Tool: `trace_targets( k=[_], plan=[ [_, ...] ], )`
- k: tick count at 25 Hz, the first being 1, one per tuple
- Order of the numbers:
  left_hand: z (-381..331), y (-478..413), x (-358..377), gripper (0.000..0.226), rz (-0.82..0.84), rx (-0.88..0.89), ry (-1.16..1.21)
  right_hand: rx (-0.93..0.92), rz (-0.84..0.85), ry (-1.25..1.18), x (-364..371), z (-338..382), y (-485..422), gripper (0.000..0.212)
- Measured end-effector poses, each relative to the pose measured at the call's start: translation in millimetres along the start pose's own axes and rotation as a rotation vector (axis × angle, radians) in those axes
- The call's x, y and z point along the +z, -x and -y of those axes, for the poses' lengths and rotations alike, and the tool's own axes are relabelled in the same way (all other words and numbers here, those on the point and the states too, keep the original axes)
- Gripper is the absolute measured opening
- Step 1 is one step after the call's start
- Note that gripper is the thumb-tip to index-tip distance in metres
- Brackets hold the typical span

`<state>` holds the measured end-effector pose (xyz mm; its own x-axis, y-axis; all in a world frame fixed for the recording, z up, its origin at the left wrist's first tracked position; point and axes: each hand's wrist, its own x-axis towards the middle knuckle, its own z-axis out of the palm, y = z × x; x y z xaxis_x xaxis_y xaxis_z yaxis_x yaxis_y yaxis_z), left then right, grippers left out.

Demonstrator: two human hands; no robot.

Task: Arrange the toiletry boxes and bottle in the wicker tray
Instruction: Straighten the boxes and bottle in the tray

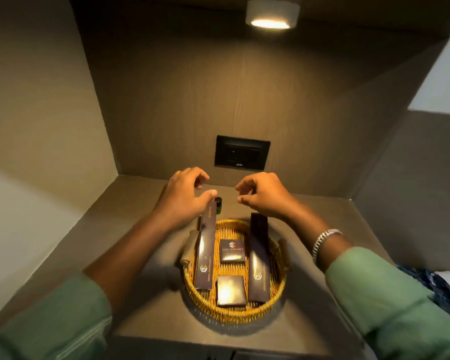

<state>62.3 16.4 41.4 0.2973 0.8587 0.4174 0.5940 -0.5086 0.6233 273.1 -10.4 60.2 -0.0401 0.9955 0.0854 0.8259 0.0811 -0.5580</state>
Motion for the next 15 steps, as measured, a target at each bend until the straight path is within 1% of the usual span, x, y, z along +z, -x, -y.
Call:
trace_targets(
  k=[2, 4, 6, 7, 9, 11, 13, 15],
  plan=[
    [10, 19, 0, 0.028, -0.089, -0.119, 0.055, 0.003, 0.062, 0.0, 17, 9, -43, 0.035],
    [16, 37, 8, 0.04, -0.089, -0.239, 0.016, -0.005, 0.202, 0.071, 37, 13, -75, 0.045],
    [19, 50, 22, 0.06, 0.026, -0.319, -0.108, -0.029, 0.326, 0.156, 54, 14, -92, 0.043],
    [18, 56, 30, 0.069, 0.109, -0.327, -0.155, -0.041, 0.374, 0.191, 60, 12, -96, 0.036],
    [16, 64, 44, 0.082, 0.238, -0.288, -0.239, -0.063, 0.433, 0.259, 67, 8, -97, 0.025],
    [16, 66, 53, 0.091, 0.294, -0.229, -0.346, -0.057, 0.409, 0.277, 63, 5, -92, 0.02],
    [18, 66, 56, 0.095, 0.311, -0.199, -0.43, -0.053, 0.31, 0.271, 45, 3, -81, 0.017],
    [20, 66, 58, 0.098, 0.336, -0.16, -0.478, -0.036, 0.232, 0.173, 20, -2, -64, 0.012]
  ],
)
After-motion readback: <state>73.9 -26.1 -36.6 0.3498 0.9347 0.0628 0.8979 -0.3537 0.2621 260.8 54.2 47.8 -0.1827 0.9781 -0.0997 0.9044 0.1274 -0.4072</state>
